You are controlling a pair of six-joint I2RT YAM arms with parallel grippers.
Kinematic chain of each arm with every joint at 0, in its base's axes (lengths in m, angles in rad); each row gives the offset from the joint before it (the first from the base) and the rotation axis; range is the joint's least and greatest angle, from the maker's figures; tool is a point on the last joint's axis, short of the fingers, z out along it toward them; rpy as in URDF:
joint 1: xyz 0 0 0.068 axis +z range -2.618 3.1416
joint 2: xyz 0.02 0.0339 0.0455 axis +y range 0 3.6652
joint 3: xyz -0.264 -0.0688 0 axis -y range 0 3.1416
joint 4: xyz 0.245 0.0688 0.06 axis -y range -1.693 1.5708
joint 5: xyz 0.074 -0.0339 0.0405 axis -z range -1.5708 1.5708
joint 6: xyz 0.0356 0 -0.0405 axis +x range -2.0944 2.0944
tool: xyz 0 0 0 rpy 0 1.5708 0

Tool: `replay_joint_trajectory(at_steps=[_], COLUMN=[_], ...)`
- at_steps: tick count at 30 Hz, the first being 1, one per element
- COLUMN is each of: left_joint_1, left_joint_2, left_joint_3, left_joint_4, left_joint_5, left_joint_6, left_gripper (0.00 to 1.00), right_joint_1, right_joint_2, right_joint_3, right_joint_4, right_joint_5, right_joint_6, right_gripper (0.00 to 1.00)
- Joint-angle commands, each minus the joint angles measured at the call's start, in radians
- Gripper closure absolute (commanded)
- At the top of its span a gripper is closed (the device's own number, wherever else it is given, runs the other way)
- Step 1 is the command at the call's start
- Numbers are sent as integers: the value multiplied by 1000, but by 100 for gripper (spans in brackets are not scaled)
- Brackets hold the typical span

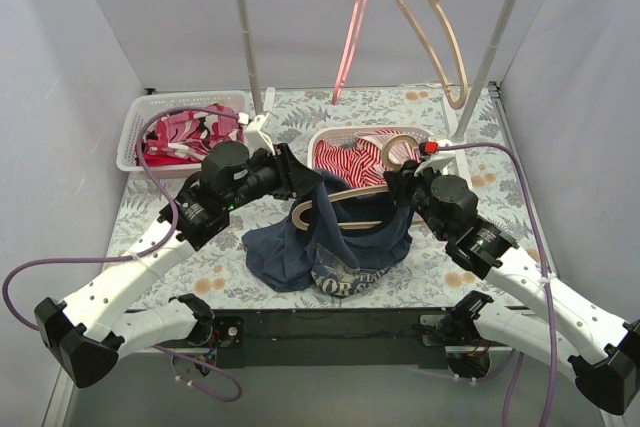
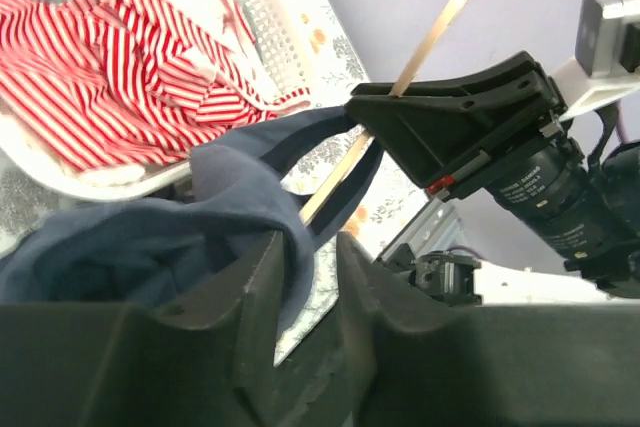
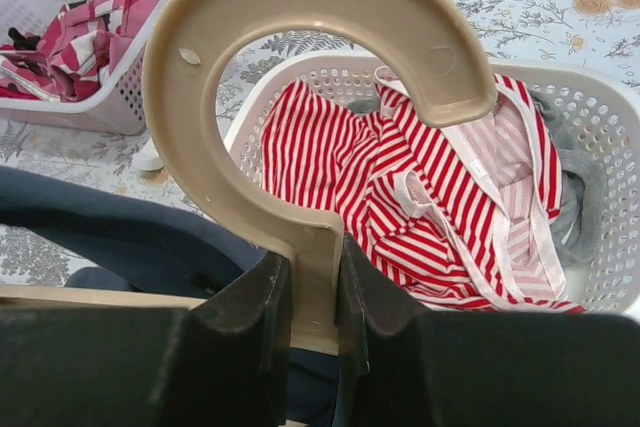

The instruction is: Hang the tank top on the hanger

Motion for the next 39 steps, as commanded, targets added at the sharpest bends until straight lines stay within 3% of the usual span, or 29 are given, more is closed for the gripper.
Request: replay_joint_trajectory(at_steps=[1,2,3,4,7,9,13,20,26,30,33,36,39], left_joint_1=[12,12,12,12,12,12,10,-46,-160,-241,-284,-322,-356], left_joint_2=[-78,-86,-95,-111,-120,-99,-31,47,168,225,271,325,377], left_joint_3=[-64,-74,-83,-87,-59,-25,53,94,185,240,271,295,318], left_joint_4=[-77,-103,-114,-124,-156,-198,-314,-385,-428,-479,-523,-580,-626], left_joint_5=[-75,-83,-87,-86,-74,-70,-77,-146,-303,-452,-557,-664,-757], left_joint_6=[26,27,30,39,67,111,174,225,245,233,222,213,193], left_gripper=[61,56,41,36,34,37,55,68,68,60,59,61,75], right_joint_1=[5,5,5,5,3,5,10,23,40,48,49,53,57], right_joint_2=[-48,-51,-50,-42,-10,11,59,91,122,128,131,136,139], right_joint_3=[-6,-6,-3,10,22,22,34,51,79,89,94,97,102], right_joint_4=[64,58,50,28,9,4,-32,-37,-37,-42,-42,-42,-42], right_joint_5=[25,42,50,57,61,64,77,96,116,130,131,131,133], right_joint_6=[48,49,51,51,57,62,72,77,77,71,71,69,68], right_gripper=[99,99,99,99,99,99,99,99,99,99,99,99,99])
